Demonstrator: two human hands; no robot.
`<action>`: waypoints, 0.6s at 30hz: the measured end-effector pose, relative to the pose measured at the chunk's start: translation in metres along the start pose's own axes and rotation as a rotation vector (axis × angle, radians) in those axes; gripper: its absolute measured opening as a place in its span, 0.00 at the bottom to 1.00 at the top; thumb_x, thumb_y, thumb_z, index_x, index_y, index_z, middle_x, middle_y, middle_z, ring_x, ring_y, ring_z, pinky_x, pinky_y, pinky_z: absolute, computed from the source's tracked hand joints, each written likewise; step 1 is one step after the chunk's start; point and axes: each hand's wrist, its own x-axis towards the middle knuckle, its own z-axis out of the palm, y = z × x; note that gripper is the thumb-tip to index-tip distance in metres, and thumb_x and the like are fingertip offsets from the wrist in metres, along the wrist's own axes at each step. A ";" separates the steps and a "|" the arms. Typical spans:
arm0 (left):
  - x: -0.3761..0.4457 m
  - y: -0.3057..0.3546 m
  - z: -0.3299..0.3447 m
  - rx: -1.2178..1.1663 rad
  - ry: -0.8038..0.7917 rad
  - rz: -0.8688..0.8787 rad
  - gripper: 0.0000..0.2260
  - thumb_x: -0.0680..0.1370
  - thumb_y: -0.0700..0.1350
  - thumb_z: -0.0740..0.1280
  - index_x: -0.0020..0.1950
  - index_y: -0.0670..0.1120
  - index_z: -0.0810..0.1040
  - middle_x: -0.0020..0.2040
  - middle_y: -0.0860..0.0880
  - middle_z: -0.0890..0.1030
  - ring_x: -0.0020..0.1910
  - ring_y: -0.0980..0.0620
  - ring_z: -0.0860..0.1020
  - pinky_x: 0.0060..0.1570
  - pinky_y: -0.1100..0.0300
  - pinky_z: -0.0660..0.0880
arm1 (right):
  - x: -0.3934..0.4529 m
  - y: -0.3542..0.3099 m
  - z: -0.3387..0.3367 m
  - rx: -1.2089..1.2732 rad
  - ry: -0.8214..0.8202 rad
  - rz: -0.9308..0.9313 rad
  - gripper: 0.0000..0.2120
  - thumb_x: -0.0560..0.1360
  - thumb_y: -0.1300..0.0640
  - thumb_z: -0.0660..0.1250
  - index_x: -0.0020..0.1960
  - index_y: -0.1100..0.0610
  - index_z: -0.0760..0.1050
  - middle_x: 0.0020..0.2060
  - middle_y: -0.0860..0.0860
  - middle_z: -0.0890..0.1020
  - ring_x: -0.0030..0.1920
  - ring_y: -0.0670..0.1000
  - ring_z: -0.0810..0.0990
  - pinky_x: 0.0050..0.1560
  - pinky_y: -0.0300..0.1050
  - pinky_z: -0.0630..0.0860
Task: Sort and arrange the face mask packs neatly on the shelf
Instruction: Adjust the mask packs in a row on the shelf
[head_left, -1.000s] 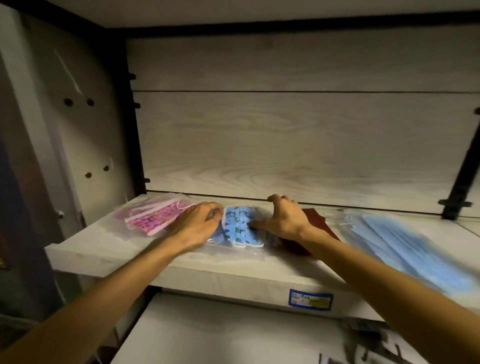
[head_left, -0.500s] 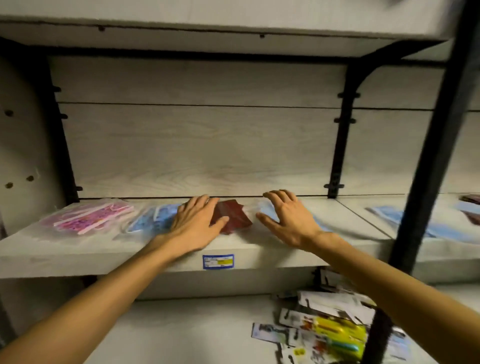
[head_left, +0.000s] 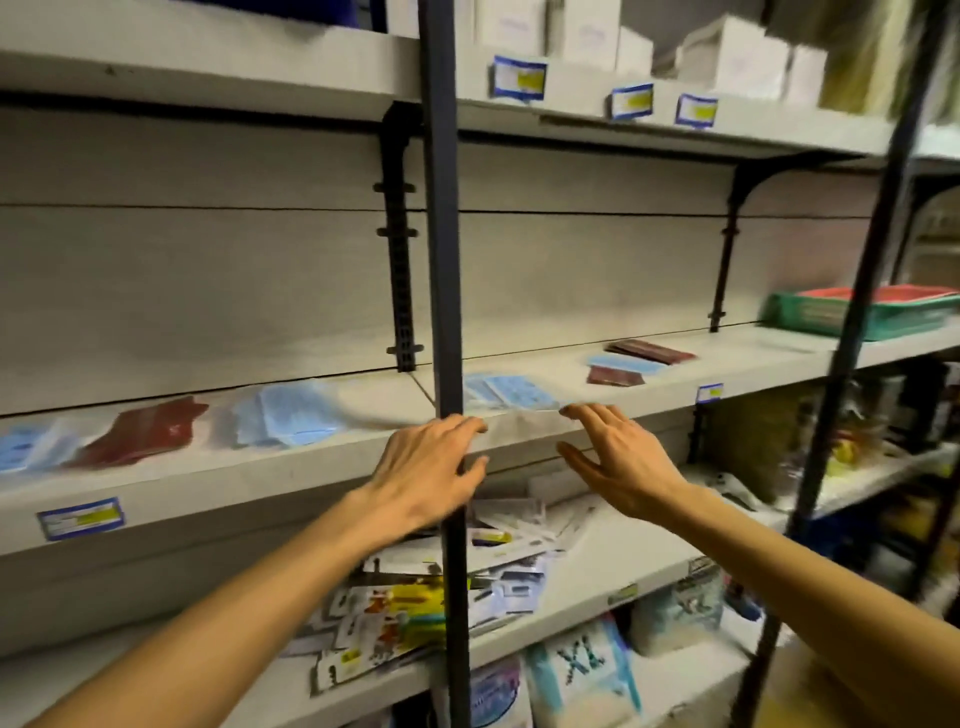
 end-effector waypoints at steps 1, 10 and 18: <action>0.009 0.015 0.006 0.004 -0.011 0.025 0.20 0.81 0.57 0.61 0.71 0.52 0.72 0.67 0.52 0.78 0.63 0.49 0.78 0.56 0.54 0.76 | -0.006 0.018 -0.004 0.005 0.001 0.041 0.25 0.81 0.43 0.61 0.74 0.52 0.66 0.69 0.51 0.74 0.68 0.53 0.72 0.62 0.50 0.74; 0.105 0.088 0.062 -0.029 -0.021 0.110 0.17 0.80 0.56 0.63 0.66 0.51 0.77 0.63 0.51 0.81 0.61 0.49 0.79 0.55 0.54 0.76 | -0.006 0.141 0.011 0.061 0.077 0.220 0.24 0.81 0.42 0.61 0.73 0.52 0.67 0.68 0.50 0.75 0.68 0.51 0.71 0.64 0.51 0.75; 0.237 0.109 0.113 -0.037 0.073 -0.009 0.14 0.79 0.56 0.62 0.60 0.52 0.78 0.61 0.53 0.81 0.57 0.48 0.79 0.51 0.54 0.74 | 0.060 0.247 0.012 -0.005 0.105 0.159 0.21 0.80 0.45 0.63 0.70 0.51 0.70 0.66 0.50 0.77 0.65 0.51 0.73 0.59 0.45 0.72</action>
